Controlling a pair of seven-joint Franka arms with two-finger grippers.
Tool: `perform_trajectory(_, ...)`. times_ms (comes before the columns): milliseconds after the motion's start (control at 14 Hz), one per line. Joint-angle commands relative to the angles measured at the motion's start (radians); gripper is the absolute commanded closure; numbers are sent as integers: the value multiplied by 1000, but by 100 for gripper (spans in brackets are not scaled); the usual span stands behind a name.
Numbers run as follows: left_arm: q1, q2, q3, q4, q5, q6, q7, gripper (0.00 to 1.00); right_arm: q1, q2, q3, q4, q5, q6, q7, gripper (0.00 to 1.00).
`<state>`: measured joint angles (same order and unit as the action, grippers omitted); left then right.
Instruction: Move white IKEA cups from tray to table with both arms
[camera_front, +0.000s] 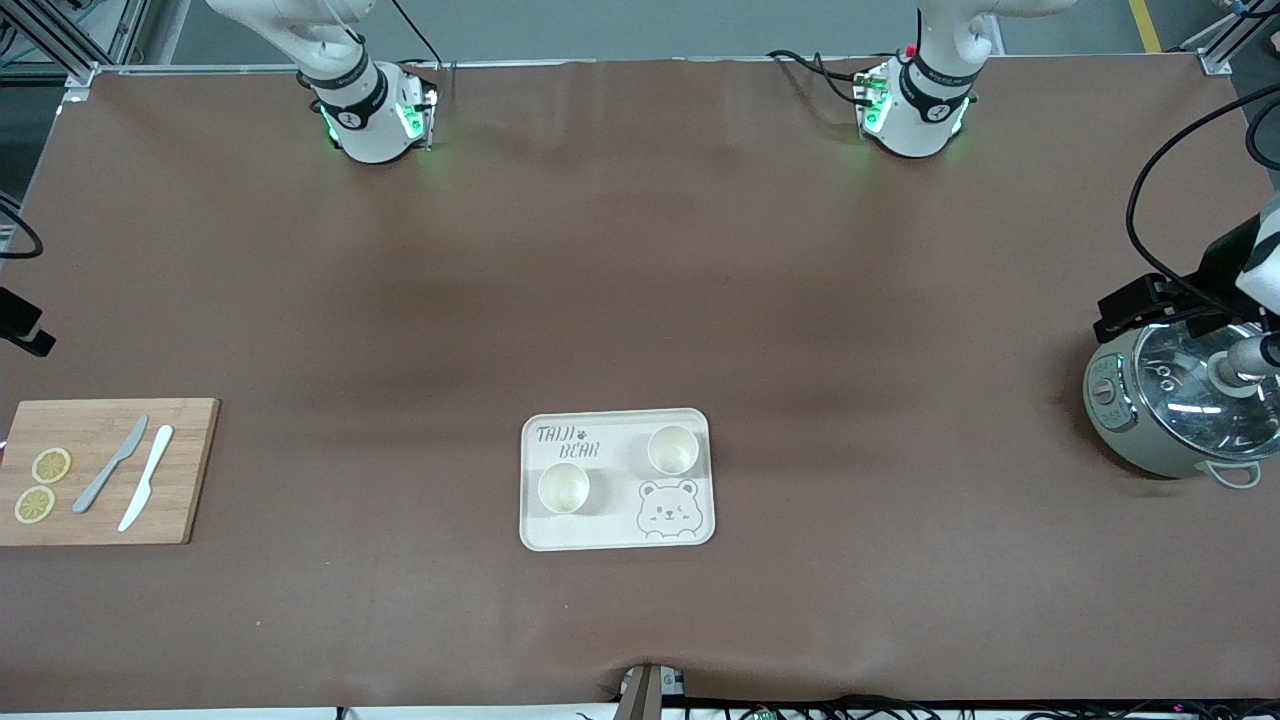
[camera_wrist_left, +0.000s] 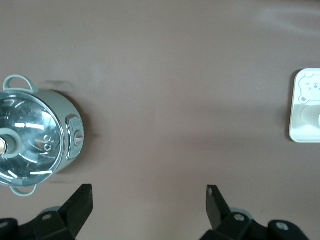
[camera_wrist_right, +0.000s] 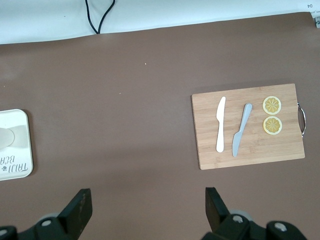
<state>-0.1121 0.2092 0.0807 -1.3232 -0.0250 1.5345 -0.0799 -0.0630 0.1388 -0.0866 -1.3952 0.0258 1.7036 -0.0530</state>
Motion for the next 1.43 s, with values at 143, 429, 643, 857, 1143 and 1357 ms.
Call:
perform_trajectory(143, 5, -2, -6, -48, 14, -13, 11, 0, -3, 12, 2, 21, 0, -4, -10, 0)
perform_trajectory(429, -15, 42, -9, -41, 3, -10, -15, 0, -4, 10, 2, 21, 2, -5, -7, 0)
perform_trajectory(643, -43, 82, -25, -36, 0, 13, -115, 0, 0, 10, 2, 21, -1, -5, -5, 0)
perform_trajectory(857, -58, 119, -30, -31, -120, 81, -232, 0, 5, 10, 4, 21, -1, -4, -7, 0)
perform_trajectory(1143, -122, 174, -36, -31, -159, 190, -342, 0, 28, 8, 10, 21, 19, -4, 13, 0)
perform_trajectory(1357, -171, 210, -38, -33, -159, 269, -414, 0, 62, 13, 10, 16, 31, 91, 90, 0)
